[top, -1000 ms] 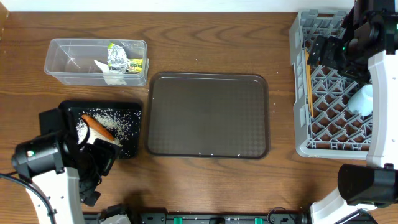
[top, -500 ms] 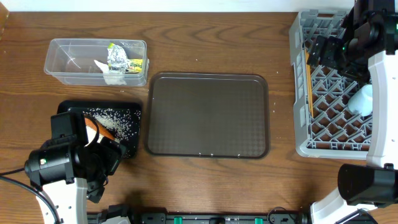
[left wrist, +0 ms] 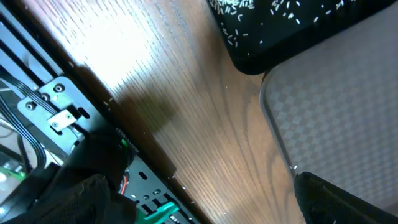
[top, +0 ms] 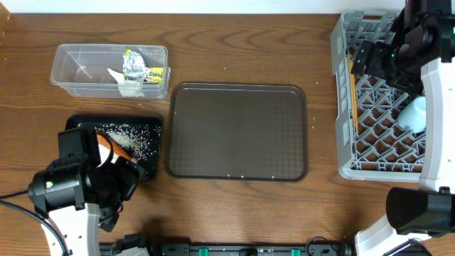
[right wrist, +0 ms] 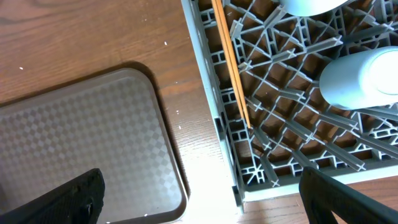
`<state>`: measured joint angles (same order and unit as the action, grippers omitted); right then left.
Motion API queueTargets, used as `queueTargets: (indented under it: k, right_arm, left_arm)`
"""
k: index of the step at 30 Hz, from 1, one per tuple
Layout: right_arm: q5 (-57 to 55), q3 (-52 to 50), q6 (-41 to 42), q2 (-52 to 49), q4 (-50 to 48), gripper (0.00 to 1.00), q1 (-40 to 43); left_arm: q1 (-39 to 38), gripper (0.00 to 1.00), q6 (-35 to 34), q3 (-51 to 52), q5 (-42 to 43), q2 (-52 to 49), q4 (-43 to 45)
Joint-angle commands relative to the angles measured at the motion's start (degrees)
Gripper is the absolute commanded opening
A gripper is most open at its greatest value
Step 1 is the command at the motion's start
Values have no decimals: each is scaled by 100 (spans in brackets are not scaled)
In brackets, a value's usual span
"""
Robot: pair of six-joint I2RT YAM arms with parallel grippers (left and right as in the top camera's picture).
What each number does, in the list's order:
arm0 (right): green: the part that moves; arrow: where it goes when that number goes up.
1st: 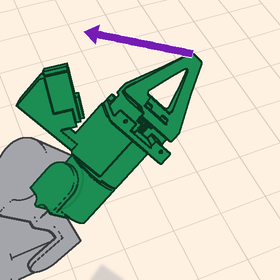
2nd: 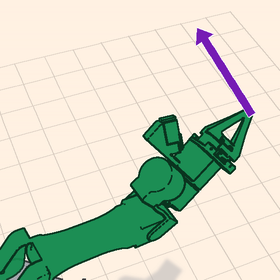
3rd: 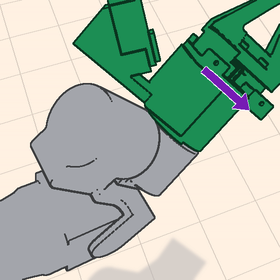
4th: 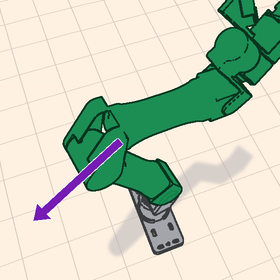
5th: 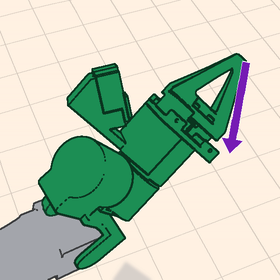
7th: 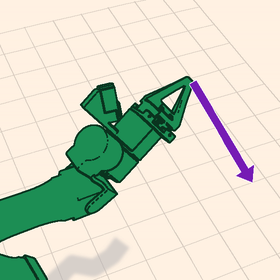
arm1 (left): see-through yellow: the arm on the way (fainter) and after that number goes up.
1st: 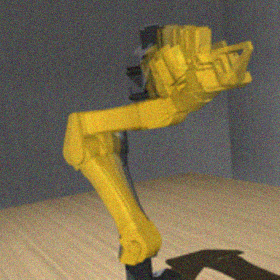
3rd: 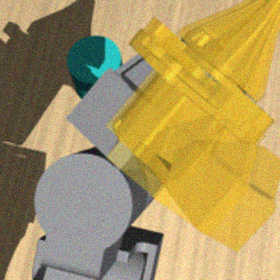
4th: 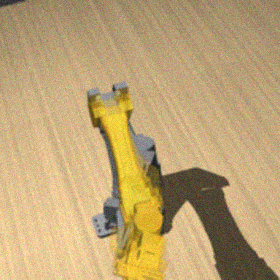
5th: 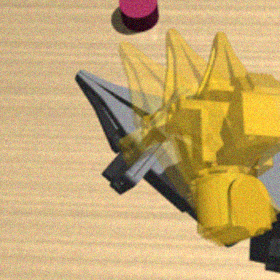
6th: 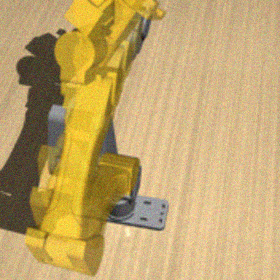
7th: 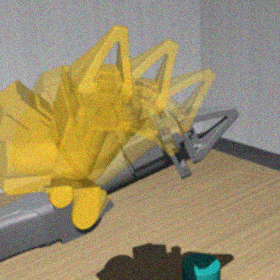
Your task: Sort waste into correct bins and load items into the dishwasher rack
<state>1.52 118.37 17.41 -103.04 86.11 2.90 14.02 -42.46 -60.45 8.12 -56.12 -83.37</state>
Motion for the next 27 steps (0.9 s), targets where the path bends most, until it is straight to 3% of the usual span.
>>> queueTargets:
  k: [1, 8, 13, 20, 27]
  right_arm:
    - [2, -2, 57, -26, 7, 99, 4]
    - [2, -2, 57, -26, 7, 99, 4]
    - [2, -2, 57, -26, 7, 99, 4]
    - [2, -2, 57, -26, 7, 99, 4]
    - [2, -2, 57, -26, 7, 99, 4]
  left_arm:
    - [-39, 98, 494, 39, -136, 4, 39]
    - [-428, 98, 579, 44, -61, 72, 223]
    - [-1285, 98, 584, 63, -94, 680, 1235]
    - [-2249, 98, 584, 153, -570, 1698, 2531]
    - [-2435, 98, 584, 831, -1226, 2597, 2776]
